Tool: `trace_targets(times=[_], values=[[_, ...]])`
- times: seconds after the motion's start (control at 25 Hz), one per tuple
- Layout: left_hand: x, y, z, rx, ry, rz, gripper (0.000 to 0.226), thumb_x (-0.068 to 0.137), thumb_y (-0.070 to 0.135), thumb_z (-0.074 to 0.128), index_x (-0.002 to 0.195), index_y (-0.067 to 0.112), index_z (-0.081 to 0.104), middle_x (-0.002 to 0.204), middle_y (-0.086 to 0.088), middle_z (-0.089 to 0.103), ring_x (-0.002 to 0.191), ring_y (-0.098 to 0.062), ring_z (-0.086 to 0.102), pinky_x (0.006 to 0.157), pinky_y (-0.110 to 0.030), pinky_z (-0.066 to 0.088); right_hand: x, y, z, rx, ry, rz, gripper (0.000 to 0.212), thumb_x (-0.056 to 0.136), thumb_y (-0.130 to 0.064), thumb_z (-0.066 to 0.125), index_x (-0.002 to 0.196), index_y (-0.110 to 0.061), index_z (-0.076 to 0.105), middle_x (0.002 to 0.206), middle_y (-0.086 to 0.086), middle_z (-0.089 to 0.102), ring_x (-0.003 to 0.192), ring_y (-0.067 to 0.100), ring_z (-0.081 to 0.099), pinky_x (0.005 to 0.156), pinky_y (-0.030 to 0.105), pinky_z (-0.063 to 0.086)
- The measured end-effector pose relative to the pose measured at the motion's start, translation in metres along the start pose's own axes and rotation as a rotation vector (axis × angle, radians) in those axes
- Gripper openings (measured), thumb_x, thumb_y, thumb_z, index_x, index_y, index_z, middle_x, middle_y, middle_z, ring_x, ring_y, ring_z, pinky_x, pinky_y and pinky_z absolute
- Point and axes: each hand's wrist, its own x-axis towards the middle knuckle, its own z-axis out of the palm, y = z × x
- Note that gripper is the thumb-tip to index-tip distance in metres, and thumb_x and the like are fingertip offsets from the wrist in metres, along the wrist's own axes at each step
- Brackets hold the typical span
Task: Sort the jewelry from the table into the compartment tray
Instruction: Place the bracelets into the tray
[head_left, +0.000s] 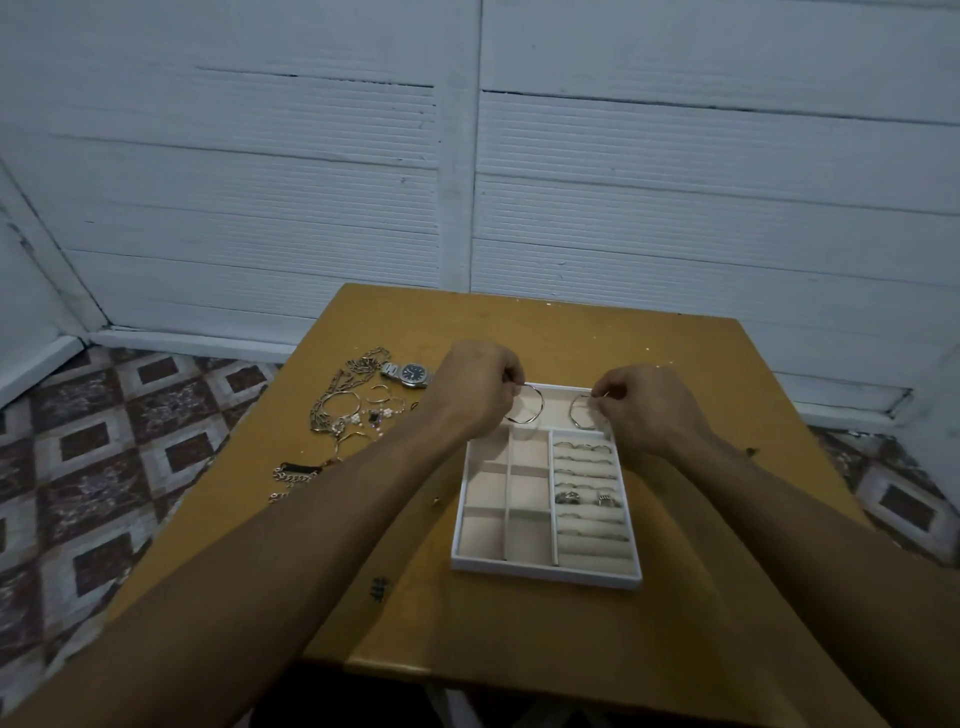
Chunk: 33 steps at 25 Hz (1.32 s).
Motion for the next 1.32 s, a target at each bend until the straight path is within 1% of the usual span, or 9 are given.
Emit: trace_targets(times=[0.12, 0.2, 0.36, 0.48, 0.64, 0.76, 1.0, 1.16, 1.32], values=[[0.007, 0.003, 0.009, 0.019, -0.02, -0.005, 0.015, 0.086, 0.004, 0.063, 0.09, 0.011, 0.075, 0.085, -0.004, 0.072, 0.068, -0.01, 0.06, 0.067, -0.019, 0.047, 0.001, 0.003, 0.003, -0.02, -0.012, -0.033, 0.015, 0.088, -0.026, 0.061, 0.094, -0.025, 0.075, 0.091, -0.006, 0.073, 0.081, 0.012, 0.063, 0.073, 0.034, 0.055], [0.01, 0.005, 0.013, 0.04, -0.023, -0.011, 0.015, 0.086, 0.006, 0.063, 0.092, 0.013, 0.075, 0.089, -0.003, 0.072, 0.073, -0.01, 0.06, 0.067, -0.019, 0.045, 0.002, 0.002, 0.004, -0.049, -0.029, -0.072, 0.015, 0.087, -0.023, 0.061, 0.093, -0.024, 0.075, 0.091, -0.005, 0.073, 0.08, 0.012, 0.064, 0.074, 0.036, 0.056], [0.013, 0.011, 0.018, 0.082, -0.041, -0.013, 0.014, 0.087, 0.012, 0.065, 0.094, 0.018, 0.075, 0.093, -0.001, 0.073, 0.084, -0.015, 0.064, 0.077, -0.029, 0.054, 0.001, 0.0, 0.007, -0.144, -0.034, -0.126, 0.015, 0.086, -0.02, 0.062, 0.092, -0.02, 0.076, 0.093, -0.001, 0.069, 0.082, 0.017, 0.061, 0.073, 0.038, 0.055], [0.015, 0.013, 0.021, 0.083, -0.053, -0.017, 0.013, 0.087, 0.013, 0.065, 0.094, 0.017, 0.075, 0.093, -0.002, 0.073, 0.085, -0.016, 0.065, 0.078, -0.032, 0.056, -0.002, -0.001, 0.01, -0.161, -0.047, -0.094, 0.016, 0.087, -0.021, 0.062, 0.094, -0.019, 0.077, 0.095, -0.001, 0.068, 0.083, 0.017, 0.061, 0.073, 0.038, 0.056], [0.018, 0.014, 0.024, 0.09, -0.077, -0.039, 0.014, 0.086, 0.012, 0.065, 0.094, 0.018, 0.075, 0.096, -0.003, 0.072, 0.087, -0.017, 0.064, 0.079, -0.034, 0.056, 0.0, -0.002, 0.009, -0.174, -0.084, -0.046, 0.019, 0.085, -0.016, 0.06, 0.087, -0.018, 0.079, 0.085, -0.002, 0.074, 0.071, 0.015, 0.063, 0.065, 0.033, 0.057], [0.02, 0.016, 0.026, 0.103, -0.083, -0.048, 0.013, 0.085, 0.013, 0.066, 0.093, 0.019, 0.075, 0.095, -0.002, 0.072, 0.088, -0.018, 0.065, 0.079, -0.035, 0.056, -0.001, -0.003, 0.007, -0.194, -0.1, -0.044, 0.02, 0.085, -0.016, 0.059, 0.088, -0.017, 0.079, 0.087, -0.001, 0.074, 0.074, 0.016, 0.064, 0.066, 0.034, 0.058], [0.027, 0.024, 0.033, 0.02, -0.048, -0.072, 0.015, 0.086, 0.007, 0.063, 0.09, 0.014, 0.075, 0.094, -0.003, 0.072, 0.086, -0.016, 0.064, 0.078, -0.029, 0.055, -0.005, 0.001, -0.008, -0.071, -0.049, -0.004, 0.022, 0.089, -0.023, 0.055, 0.096, -0.022, 0.076, 0.098, -0.004, 0.071, 0.086, 0.015, 0.062, 0.074, 0.034, 0.055], [0.03, 0.036, 0.046, -0.002, -0.052, -0.083, 0.016, 0.085, 0.005, 0.062, 0.09, 0.012, 0.076, 0.094, -0.006, 0.072, 0.088, -0.018, 0.065, 0.08, -0.032, 0.055, -0.01, 0.006, -0.02, 0.024, -0.043, 0.005, 0.02, 0.089, -0.027, 0.056, 0.094, -0.021, 0.074, 0.097, -0.003, 0.072, 0.084, 0.013, 0.063, 0.075, 0.038, 0.057], [0.031, 0.042, 0.059, 0.0, -0.056, -0.107, 0.016, 0.085, 0.005, 0.062, 0.09, 0.012, 0.076, 0.093, -0.008, 0.072, 0.088, -0.021, 0.066, 0.079, -0.035, 0.056, -0.018, 0.015, -0.022, 0.036, -0.022, 0.005, 0.024, 0.09, -0.022, 0.054, 0.108, -0.02, 0.071, 0.104, -0.001, 0.071, 0.088, 0.013, 0.062, 0.078, 0.035, 0.056]])
